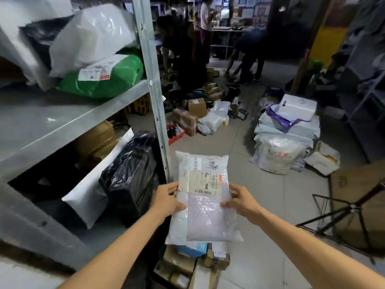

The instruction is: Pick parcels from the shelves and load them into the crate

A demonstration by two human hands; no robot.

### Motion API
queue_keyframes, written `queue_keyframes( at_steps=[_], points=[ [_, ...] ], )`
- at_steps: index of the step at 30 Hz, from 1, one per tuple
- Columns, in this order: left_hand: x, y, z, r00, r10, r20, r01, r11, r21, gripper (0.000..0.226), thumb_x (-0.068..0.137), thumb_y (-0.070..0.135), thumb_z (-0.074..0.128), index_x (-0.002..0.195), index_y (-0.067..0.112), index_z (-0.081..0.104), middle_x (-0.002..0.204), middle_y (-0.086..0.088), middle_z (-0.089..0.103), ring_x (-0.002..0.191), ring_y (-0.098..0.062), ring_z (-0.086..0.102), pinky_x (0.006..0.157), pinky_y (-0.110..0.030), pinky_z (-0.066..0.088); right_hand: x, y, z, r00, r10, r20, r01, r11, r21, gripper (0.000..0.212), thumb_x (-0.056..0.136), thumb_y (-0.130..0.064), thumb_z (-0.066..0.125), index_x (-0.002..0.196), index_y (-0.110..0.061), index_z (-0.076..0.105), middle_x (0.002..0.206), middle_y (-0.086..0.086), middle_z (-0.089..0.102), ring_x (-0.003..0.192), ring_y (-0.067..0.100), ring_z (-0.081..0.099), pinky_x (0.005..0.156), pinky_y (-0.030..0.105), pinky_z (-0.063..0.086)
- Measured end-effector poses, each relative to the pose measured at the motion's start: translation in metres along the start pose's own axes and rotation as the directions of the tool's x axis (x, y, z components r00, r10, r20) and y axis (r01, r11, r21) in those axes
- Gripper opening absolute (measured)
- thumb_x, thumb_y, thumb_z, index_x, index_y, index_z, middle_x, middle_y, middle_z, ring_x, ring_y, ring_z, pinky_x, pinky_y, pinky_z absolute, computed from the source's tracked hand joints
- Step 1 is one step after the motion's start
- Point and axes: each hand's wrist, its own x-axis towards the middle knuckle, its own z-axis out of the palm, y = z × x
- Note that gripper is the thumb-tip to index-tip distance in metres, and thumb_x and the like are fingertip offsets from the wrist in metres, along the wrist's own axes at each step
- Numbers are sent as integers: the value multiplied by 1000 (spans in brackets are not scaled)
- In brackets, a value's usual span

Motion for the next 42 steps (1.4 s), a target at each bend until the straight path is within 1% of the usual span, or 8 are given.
queue_keyframes(
  at_steps=[6,11,15,17,23,29,36,42],
  points=[
    [89,-4,-1,997,-61,51,60,998,21,86,62,-25,71,138,10,52,133,-4,59,111,-16,57,82,-29,50,80,9,2,995,68,-76,-72,996,-50,55,77,11,68,128,-9,60,118,10,68,109,29,64,97,48,51],
    [144,-25,10,992,-108,68,108,994,3,84,64,-28,67,138,8,50,133,-6,59,91,-5,59,53,-8,47,145,30,-2,992,104,-68,-112,985,-129,49,77,6,71,122,-12,64,116,7,68,106,24,64,95,43,52],
    [188,-46,17,987,-155,37,156,988,-21,85,64,-29,67,140,4,48,136,-9,57,112,-19,57,76,-22,51,192,56,3,989,129,-68,-138,981,-134,49,75,6,73,120,-14,65,109,1,70,99,19,66,85,31,54],
    [211,-59,19,986,-166,31,166,986,-19,85,63,-30,67,139,5,49,135,-8,58,109,-18,58,73,-21,51,214,70,7,987,144,-75,-152,981,-121,50,76,5,73,120,-15,65,101,-7,69,91,12,64,78,23,53],
    [256,-100,27,970,-242,-9,242,970,-3,88,62,-33,62,138,10,52,132,-5,60,117,-22,56,95,-40,50,258,119,28,974,198,-109,-206,976,-68,54,76,9,71,124,-16,62,101,-8,68,95,14,65,79,26,55],
    [273,-117,33,972,-234,-7,234,972,8,90,60,-32,62,134,19,57,110,14,65,94,-6,61,64,-17,53,270,143,34,959,250,-137,-256,966,-33,55,77,7,71,124,-19,62,97,-17,64,90,7,62,75,21,53],
    [270,-115,29,969,-238,63,223,957,184,89,68,-24,64,141,25,48,101,24,60,99,-10,57,73,-22,49,266,134,31,947,300,-114,-309,948,-73,55,76,3,76,125,-16,58,95,-12,63,92,16,63,79,31,54],
    [258,-96,30,980,-183,76,150,935,322,84,70,-12,74,142,22,48,132,0,60,108,-17,59,95,-32,49,257,117,29,927,352,-129,-373,901,-221,44,83,-12,74,117,-6,47,118,11,61,95,23,58,69,25,48]
  ],
)
